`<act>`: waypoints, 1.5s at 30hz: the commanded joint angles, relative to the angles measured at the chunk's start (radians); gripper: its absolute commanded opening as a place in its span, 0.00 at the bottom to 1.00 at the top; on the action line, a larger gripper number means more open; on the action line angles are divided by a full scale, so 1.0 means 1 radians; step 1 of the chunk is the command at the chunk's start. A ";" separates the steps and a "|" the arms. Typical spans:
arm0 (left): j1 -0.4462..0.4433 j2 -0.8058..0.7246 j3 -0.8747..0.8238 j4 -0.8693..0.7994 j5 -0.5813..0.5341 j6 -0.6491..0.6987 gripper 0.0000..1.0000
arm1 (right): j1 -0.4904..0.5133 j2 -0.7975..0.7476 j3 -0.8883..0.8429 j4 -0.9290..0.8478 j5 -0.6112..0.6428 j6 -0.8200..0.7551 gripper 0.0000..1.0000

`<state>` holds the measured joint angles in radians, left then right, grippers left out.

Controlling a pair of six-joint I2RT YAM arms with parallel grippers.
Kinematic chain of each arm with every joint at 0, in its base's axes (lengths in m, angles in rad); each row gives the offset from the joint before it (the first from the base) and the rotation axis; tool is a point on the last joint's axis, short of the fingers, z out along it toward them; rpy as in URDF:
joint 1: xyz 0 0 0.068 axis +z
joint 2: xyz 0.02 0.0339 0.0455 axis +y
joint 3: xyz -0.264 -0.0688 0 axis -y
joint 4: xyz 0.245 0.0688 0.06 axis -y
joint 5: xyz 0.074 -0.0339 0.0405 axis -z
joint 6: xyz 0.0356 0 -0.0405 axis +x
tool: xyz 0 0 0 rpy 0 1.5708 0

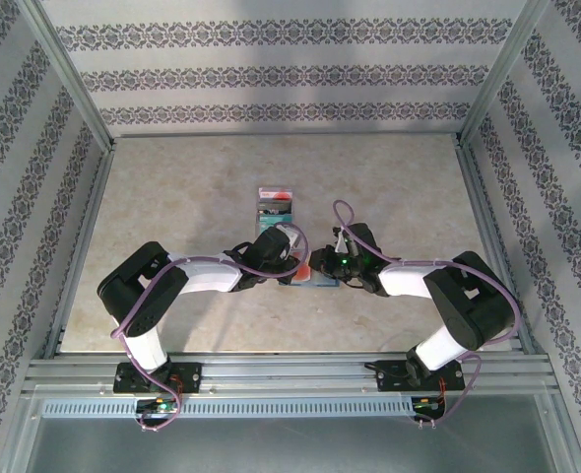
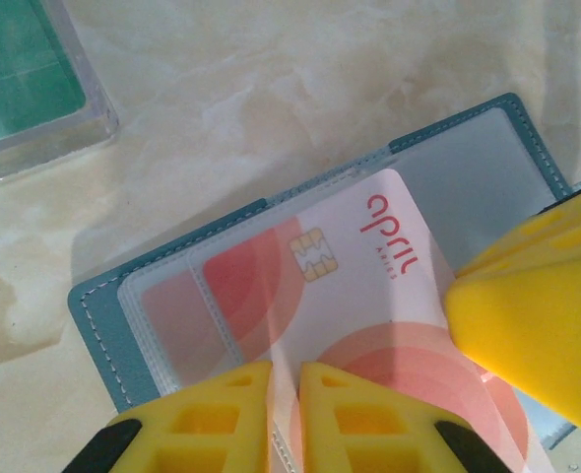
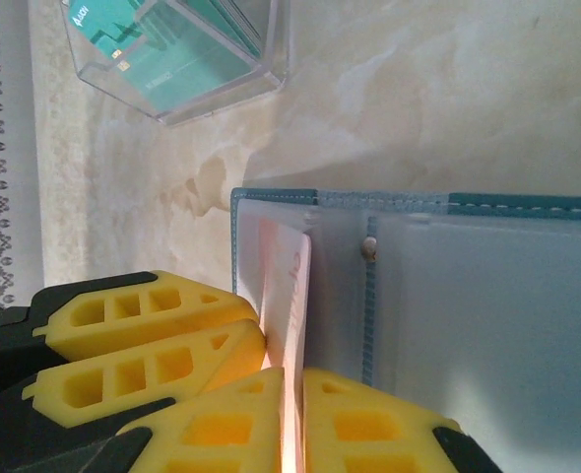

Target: Take the credit cards out of the card holder

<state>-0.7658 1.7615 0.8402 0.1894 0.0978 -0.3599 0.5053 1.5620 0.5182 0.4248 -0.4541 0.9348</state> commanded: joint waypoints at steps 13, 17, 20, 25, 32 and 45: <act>-0.009 0.004 -0.017 -0.079 -0.055 0.006 0.14 | -0.060 -0.029 -0.044 0.103 -0.060 0.014 0.06; -0.009 -0.002 -0.013 -0.087 -0.057 0.014 0.14 | -0.072 -0.037 -0.056 0.100 -0.061 0.014 0.06; -0.010 -0.005 -0.003 -0.083 -0.031 0.025 0.14 | -0.068 -0.025 -0.050 0.105 -0.072 0.020 0.06; -0.012 0.009 0.016 -0.072 0.005 0.029 0.13 | -0.052 0.017 -0.044 0.180 -0.096 0.051 0.11; -0.012 0.023 0.011 -0.077 0.005 0.019 0.09 | -0.042 0.065 -0.041 0.312 -0.134 0.091 0.16; -0.009 -0.001 -0.012 -0.096 -0.050 0.011 0.09 | -0.036 0.058 -0.061 0.258 -0.070 0.058 0.07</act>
<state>-0.7658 1.7611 0.8421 0.1646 0.0692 -0.3450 0.4561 1.6482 0.4725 0.6762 -0.5365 1.0172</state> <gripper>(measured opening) 0.087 0.073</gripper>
